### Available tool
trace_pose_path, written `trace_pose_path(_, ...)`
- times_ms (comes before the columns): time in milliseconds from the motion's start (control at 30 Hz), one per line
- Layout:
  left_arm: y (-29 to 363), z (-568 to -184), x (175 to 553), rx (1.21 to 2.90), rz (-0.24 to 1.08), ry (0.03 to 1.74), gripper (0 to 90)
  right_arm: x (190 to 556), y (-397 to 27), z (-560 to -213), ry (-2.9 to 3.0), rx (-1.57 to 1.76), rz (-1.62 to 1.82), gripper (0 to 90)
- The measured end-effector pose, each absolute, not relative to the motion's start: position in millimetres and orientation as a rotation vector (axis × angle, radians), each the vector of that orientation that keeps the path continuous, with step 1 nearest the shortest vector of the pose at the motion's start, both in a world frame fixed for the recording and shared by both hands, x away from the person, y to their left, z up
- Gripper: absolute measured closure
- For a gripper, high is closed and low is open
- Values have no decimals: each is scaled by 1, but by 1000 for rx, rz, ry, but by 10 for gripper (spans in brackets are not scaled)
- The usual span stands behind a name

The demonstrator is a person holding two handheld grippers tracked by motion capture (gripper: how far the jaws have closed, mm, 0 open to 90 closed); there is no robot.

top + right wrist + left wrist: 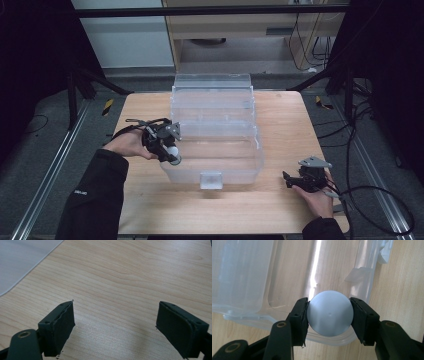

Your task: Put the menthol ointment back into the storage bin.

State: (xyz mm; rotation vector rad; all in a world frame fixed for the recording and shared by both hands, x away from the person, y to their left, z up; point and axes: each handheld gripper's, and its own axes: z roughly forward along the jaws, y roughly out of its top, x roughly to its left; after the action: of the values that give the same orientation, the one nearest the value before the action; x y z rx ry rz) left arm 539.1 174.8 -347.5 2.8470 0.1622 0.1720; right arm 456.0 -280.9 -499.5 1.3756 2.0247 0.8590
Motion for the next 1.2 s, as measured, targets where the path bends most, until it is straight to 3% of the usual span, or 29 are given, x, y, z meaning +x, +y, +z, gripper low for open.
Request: trace_pose_path(1200,174,-380,544,2884,140,181,501,456,-280,-501,2038,1353,854,160)
